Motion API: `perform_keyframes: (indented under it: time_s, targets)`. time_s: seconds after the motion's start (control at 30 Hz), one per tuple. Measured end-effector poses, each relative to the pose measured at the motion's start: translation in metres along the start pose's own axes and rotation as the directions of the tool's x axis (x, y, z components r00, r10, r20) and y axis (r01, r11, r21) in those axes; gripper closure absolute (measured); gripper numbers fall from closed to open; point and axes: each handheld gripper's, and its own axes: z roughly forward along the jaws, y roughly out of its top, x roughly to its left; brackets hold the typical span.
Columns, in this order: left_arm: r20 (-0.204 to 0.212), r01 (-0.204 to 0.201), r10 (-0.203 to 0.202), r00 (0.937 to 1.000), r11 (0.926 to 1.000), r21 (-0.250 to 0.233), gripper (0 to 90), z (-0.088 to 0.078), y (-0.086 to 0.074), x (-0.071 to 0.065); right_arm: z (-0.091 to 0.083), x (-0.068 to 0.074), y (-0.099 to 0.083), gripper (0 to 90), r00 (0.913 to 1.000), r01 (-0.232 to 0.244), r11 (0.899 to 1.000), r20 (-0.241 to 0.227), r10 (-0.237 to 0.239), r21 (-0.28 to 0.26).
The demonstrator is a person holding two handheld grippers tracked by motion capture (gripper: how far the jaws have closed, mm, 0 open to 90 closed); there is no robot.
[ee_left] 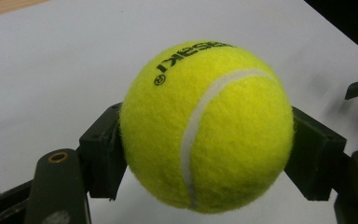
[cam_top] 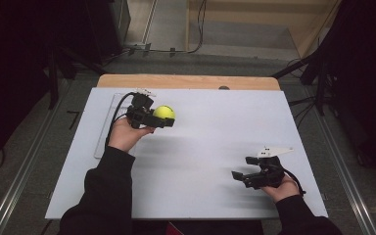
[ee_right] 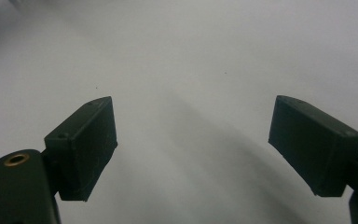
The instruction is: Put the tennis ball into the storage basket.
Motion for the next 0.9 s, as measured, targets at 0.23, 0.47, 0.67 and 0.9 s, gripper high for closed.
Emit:
perform_keyframes:
  time_s: [0.23, 0.47, 0.67, 0.9]
  targets:
    - [-0.02, 0.01, -0.01, 0.9998, 0.9999, -0.011, 26.3, -0.009, -0.003, 0.007, 0.0, 0.0, 0.0, 13.3, 1.0, 0.0, 1.0, -0.001, 0.0, -0.002]
    - [-0.041, 0.026, -0.027, 0.9988, 0.9994, -0.023, 26.3, -0.017, -0.005, 0.015, 0.0, 0.0, 0.0, 13.3, 1.0, 0.0, 1.0, -0.003, 0.0, -0.002]
    - [-0.059, 0.036, -0.038, 0.9976, 0.9989, -0.029, 26.3, -0.022, -0.008, 0.02, 0.0, 0.0, 0.0, 13.3, 1.0, 0.0, 1.0, -0.001, 0.0, -0.003]
    - [-0.076, 0.049, -0.052, 0.9958, 0.9981, -0.038, 26.4, -0.029, -0.01, 0.026, 0.0, 0.0, 0.0, 13.3, 1.0, 0.001, 1.0, -0.001, -0.001, -0.002]
